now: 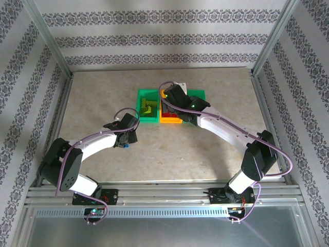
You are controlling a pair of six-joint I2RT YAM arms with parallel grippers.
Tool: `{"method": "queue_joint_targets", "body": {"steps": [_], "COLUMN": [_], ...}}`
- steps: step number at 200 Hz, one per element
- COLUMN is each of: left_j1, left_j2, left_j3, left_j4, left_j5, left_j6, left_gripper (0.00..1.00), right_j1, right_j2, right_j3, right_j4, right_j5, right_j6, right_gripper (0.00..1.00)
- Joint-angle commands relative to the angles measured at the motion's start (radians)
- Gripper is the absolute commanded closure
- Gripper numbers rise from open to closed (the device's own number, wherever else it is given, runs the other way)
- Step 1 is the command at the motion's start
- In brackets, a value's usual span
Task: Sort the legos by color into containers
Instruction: Rotate the lego at the center of the table, then pick up the lego from the center of the table.
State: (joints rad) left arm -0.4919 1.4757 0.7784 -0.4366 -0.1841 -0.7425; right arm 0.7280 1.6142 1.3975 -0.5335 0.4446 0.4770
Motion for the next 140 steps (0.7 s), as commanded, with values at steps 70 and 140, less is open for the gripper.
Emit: {"method": "queue_joint_targets", "body": {"steps": [70, 140], "left_j1": [-0.014, -0.014], "left_j2": [0.004, 0.068], "left_j3": [-0.025, -0.016], "left_j4": [-0.073, -0.060], "left_j5": [-0.039, -0.037], "left_j6": [0.031, 0.046], "left_gripper": [0.45, 0.57], "right_j1": [-0.005, 0.000], "right_j2": [-0.010, -0.013], "right_j3": [-0.006, -0.007], "right_j4": [-0.002, -0.008], "right_j5": [-0.003, 0.005], "right_j6": [0.024, 0.024], "right_gripper": [0.02, 0.02]}}
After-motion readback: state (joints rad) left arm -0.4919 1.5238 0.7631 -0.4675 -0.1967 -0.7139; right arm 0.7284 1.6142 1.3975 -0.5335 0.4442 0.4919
